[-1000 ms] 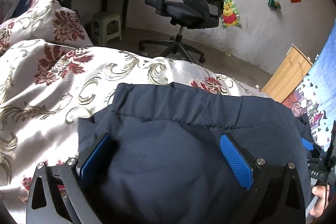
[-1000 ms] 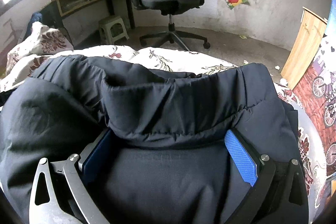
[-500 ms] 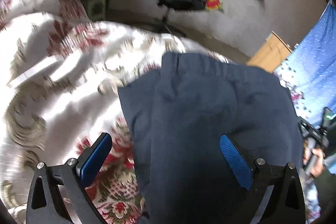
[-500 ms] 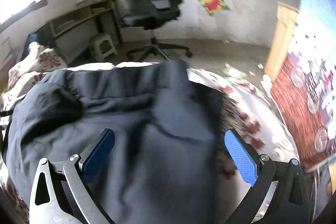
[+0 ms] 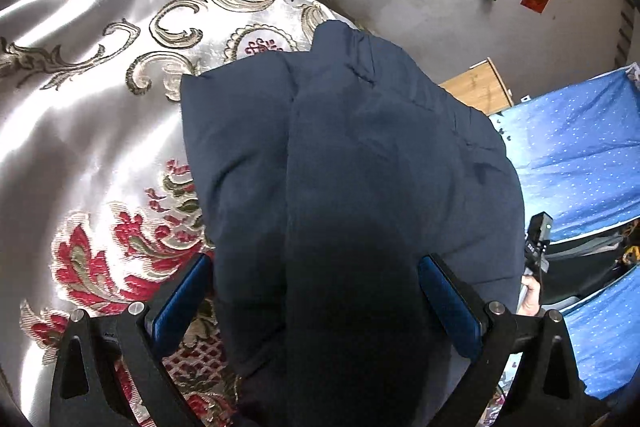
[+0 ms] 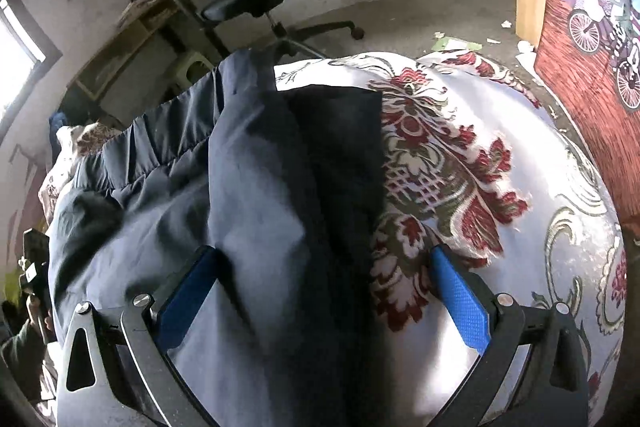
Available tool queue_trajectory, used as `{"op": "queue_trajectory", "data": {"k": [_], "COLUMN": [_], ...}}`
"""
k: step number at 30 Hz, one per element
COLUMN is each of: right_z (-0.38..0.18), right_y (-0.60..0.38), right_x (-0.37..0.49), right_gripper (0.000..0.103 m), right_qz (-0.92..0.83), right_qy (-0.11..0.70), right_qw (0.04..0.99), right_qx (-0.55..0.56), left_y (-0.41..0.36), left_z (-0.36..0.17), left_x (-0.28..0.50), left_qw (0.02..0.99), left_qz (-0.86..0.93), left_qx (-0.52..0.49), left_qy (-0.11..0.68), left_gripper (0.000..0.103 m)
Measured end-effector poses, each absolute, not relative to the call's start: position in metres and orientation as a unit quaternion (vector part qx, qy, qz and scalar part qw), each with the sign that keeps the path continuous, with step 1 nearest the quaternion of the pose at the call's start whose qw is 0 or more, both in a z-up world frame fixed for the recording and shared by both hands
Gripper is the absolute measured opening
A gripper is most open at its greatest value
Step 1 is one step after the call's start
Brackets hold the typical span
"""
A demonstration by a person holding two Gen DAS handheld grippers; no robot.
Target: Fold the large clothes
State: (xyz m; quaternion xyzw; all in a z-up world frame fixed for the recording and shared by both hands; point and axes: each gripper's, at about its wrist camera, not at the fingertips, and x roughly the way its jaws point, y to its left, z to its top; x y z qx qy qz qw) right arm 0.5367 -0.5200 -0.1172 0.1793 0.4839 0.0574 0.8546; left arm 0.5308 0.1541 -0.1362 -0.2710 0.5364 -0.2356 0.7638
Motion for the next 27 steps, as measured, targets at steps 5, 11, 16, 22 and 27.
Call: {"op": "queue_trajectory", "data": {"k": [5,11,16,22,27], "right_z": [-0.115,-0.106,-0.096,-0.070,-0.034], "right_y": [-0.495,-0.445,-0.420,-0.442,-0.434], "right_x": [0.546,0.531,0.528,0.516,0.497], "right_gripper": [0.102,0.092,0.067,0.020,0.014], "right_qz": [0.068,0.119,0.095,0.080,0.084], "right_qy": [0.486,0.482,0.489,0.465,0.426], "right_qw": [0.852,0.855,0.862,0.869,0.891], "right_qx": [0.181,0.151,0.097,0.149,0.134], "left_y": [0.154,0.139,0.132,0.123,0.112], "left_z": [-0.133,-0.122,-0.109,-0.079,-0.046], "left_x": [0.529,0.516,0.511,0.501,0.495], "left_qw": [0.767,0.781,0.796,0.824,0.846], "left_qz": [-0.241,-0.234,-0.212,-0.191,-0.183], "left_qx": [-0.267,-0.252,-0.246,-0.224,-0.211], "left_qy": [0.532,0.521,0.510,0.484,0.455], "left_gripper": [0.097,0.076,0.053,0.027,0.020]}}
